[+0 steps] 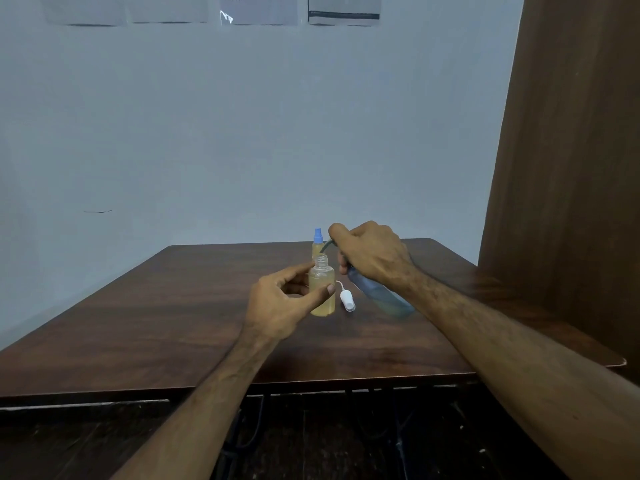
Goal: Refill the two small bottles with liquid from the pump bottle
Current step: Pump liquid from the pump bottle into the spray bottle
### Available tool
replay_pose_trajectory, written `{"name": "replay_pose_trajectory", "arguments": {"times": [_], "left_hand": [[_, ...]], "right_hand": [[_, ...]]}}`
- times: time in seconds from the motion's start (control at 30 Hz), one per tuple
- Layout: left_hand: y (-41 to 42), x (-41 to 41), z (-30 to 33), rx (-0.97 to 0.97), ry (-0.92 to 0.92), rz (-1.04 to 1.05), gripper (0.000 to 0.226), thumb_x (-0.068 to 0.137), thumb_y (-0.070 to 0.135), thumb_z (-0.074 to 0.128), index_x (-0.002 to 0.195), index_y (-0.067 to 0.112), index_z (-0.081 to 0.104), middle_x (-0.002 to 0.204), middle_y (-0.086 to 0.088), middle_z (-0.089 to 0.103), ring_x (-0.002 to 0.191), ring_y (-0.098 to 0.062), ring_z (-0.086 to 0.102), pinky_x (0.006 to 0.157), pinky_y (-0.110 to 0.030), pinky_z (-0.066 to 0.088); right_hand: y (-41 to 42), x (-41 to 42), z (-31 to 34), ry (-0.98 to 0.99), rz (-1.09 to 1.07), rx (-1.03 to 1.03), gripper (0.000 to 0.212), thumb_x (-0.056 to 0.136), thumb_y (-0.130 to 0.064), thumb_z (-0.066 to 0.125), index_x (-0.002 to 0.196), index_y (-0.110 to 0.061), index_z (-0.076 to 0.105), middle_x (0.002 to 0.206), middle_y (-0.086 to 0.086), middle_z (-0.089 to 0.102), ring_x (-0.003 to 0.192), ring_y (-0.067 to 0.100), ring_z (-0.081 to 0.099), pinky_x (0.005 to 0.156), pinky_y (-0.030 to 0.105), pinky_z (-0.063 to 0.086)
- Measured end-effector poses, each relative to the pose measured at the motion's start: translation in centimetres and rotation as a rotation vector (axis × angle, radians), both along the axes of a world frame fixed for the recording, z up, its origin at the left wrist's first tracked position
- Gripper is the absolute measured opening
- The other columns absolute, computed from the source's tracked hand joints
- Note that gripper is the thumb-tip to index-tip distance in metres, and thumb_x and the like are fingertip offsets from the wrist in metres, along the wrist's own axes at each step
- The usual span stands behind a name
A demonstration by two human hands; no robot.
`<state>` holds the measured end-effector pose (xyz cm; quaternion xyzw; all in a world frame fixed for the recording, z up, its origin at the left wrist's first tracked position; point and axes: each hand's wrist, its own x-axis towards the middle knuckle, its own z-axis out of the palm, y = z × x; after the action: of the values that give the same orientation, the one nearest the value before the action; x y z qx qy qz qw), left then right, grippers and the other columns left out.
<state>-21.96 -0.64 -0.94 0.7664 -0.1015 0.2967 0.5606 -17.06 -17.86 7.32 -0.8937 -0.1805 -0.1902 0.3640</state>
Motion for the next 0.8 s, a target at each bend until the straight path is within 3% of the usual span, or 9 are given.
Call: {"name": "replay_pose_trajectory", "arguments": {"times": [0.17, 0.27, 0.4, 0.57, 0.67, 0.8], "left_hand": [[0.0, -0.2, 0.2, -0.008, 0.003, -0.011, 0.069, 0.058, 0.061, 0.082, 0.116, 0.025, 0.076, 0.091, 0.009, 0.078, 0.084, -0.009, 0.073, 0.079, -0.025, 0.06], [-0.1, -0.2, 0.2, -0.01, 0.007, -0.016, 0.055, 0.059, 0.056, 0.083, 0.108, 0.033, 0.076, 0.089, 0.008, 0.078, 0.082, -0.011, 0.073, 0.079, -0.027, 0.06], [-0.1, -0.3, 0.2, 0.003, 0.011, 0.0, 0.06, 0.061, 0.055, 0.085, 0.113, 0.029, 0.076, 0.091, 0.009, 0.078, 0.083, -0.009, 0.073, 0.079, -0.026, 0.06], [0.1, -0.3, 0.1, 0.007, 0.011, 0.012, 0.041, 0.072, 0.035, 0.091, 0.11, 0.033, 0.075, 0.089, 0.01, 0.078, 0.081, -0.007, 0.072, 0.078, -0.022, 0.059], [0.1, -0.4, 0.0, 0.012, 0.006, 0.01, 0.047, 0.069, 0.04, 0.09, 0.113, 0.028, 0.076, 0.089, 0.009, 0.078, 0.08, -0.007, 0.072, 0.076, -0.02, 0.058], [0.1, -0.4, -0.1, 0.019, -0.011, 0.007, 0.049, 0.064, 0.049, 0.088, 0.109, 0.036, 0.074, 0.088, 0.012, 0.077, 0.079, -0.007, 0.072, 0.074, -0.018, 0.058]], "right_hand": [[0.1, 0.2, -0.3, 0.005, -0.013, -0.031, 0.058, 0.078, -0.059, 0.038, 0.059, -0.019, 0.076, 0.059, -0.013, 0.075, 0.07, 0.011, 0.071, 0.069, 0.032, 0.048], [-0.1, 0.4, -0.5, -0.016, -0.012, -0.031, 0.057, 0.078, -0.057, 0.037, 0.058, -0.019, 0.075, 0.059, -0.013, 0.074, 0.07, 0.011, 0.071, 0.069, 0.032, 0.049], [0.0, 0.3, -0.6, -0.034, -0.002, -0.02, 0.058, 0.075, -0.058, 0.033, 0.062, -0.022, 0.077, 0.061, -0.013, 0.075, 0.07, 0.012, 0.071, 0.071, 0.033, 0.051], [0.0, 0.4, -0.6, -0.009, -0.016, -0.08, 0.063, 0.084, -0.06, 0.038, 0.057, -0.017, 0.075, 0.06, -0.013, 0.075, 0.073, 0.012, 0.072, 0.075, 0.034, 0.051], [0.1, 0.6, -0.9, -0.008, -0.025, -0.111, 0.066, 0.092, -0.062, 0.04, 0.055, -0.018, 0.074, 0.059, -0.012, 0.075, 0.072, 0.01, 0.073, 0.075, 0.033, 0.052], [0.2, 0.6, -1.2, -0.028, -0.041, -0.092, 0.065, 0.084, -0.064, 0.037, 0.058, -0.017, 0.075, 0.057, -0.015, 0.073, 0.064, 0.004, 0.069, 0.064, 0.029, 0.043]]}}
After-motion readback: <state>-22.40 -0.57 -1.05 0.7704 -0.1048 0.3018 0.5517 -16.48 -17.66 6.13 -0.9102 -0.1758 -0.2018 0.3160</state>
